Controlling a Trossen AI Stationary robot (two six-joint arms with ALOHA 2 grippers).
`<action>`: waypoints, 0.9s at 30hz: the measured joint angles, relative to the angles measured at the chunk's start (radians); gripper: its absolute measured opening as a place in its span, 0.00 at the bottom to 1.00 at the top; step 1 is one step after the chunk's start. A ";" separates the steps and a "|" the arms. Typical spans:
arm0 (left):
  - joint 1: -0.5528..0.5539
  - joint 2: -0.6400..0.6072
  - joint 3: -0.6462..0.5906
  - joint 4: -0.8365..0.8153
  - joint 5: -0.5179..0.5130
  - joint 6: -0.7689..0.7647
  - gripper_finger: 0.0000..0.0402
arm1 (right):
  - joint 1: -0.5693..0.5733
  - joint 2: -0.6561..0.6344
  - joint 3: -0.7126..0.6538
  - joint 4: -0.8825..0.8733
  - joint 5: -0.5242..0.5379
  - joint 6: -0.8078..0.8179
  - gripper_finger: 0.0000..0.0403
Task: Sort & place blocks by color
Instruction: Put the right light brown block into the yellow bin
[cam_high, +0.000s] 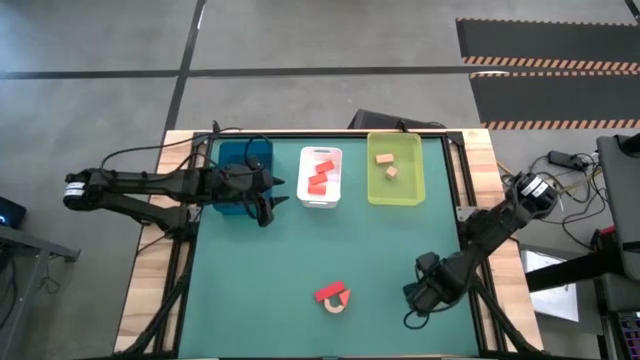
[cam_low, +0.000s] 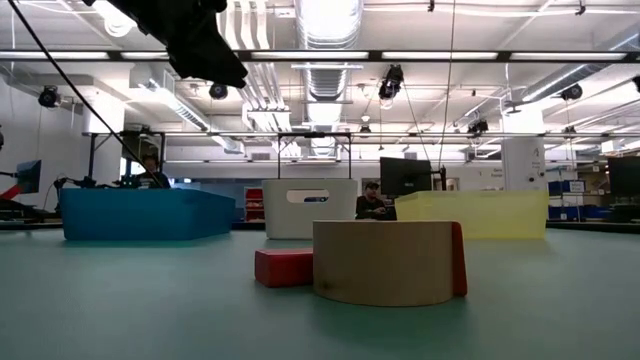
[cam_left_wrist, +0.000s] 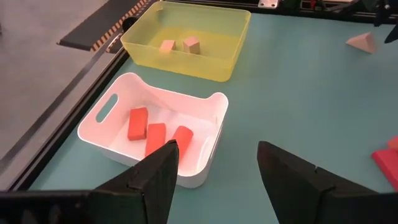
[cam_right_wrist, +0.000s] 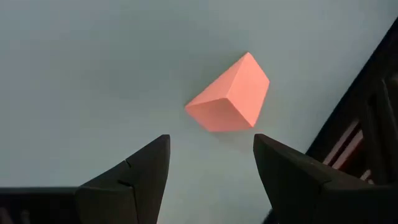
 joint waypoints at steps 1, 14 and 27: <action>0.000 0.000 0.000 0.000 0.000 0.000 0.51 | 0.010 -0.002 -0.006 0.004 0.021 0.026 0.56; 0.000 0.000 -0.005 0.000 -0.024 0.000 0.51 | 0.089 -0.004 -0.069 0.048 0.119 0.240 0.56; 0.000 0.000 -0.005 0.000 -0.030 -0.002 0.51 | 0.091 -0.001 -0.168 0.156 0.150 0.233 0.45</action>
